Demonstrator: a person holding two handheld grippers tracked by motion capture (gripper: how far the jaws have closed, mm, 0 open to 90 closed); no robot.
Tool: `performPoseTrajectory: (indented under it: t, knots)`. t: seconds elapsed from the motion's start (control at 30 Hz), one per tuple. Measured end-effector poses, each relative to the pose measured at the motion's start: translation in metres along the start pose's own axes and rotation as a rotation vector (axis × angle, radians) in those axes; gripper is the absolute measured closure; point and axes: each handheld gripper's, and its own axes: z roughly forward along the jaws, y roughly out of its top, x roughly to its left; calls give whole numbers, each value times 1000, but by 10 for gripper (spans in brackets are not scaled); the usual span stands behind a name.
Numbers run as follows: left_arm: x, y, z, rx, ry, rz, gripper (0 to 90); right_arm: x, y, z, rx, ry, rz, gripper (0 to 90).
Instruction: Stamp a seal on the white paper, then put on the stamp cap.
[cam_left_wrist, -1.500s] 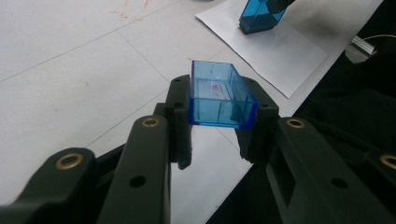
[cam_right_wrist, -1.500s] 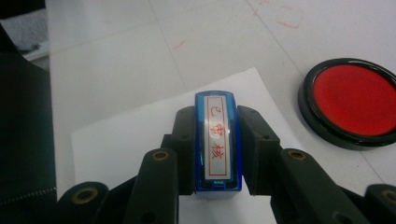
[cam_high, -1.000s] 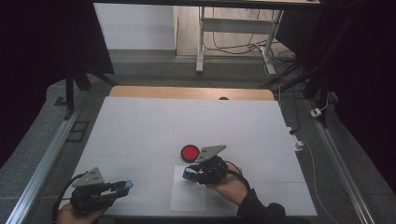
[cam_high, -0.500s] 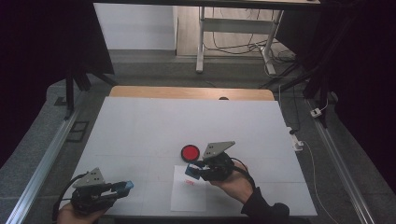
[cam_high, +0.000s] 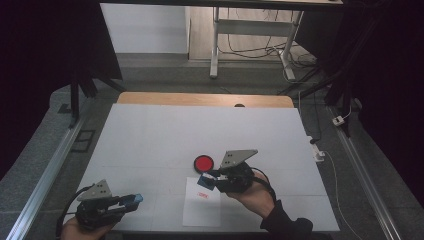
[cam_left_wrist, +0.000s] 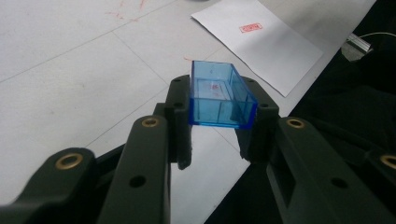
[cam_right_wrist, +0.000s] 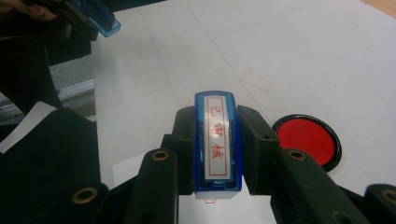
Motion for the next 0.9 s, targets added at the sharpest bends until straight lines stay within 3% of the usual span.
performPoseTrajectory:
  t: [0.47, 0.77, 0.9]
  knots:
    - [0, 1, 1, 11, -6, 2, 686, 4, 6, -8, -20, 6, -10, 701]
    - [-2, 9, 5, -8, -101, 3, 685, 4, 8, -10, -26, 10, -12, 701]
    - [-2, 14, 7, -8, -113, 10, 684, 4, 10, -13, -34, 8, -17, 701]
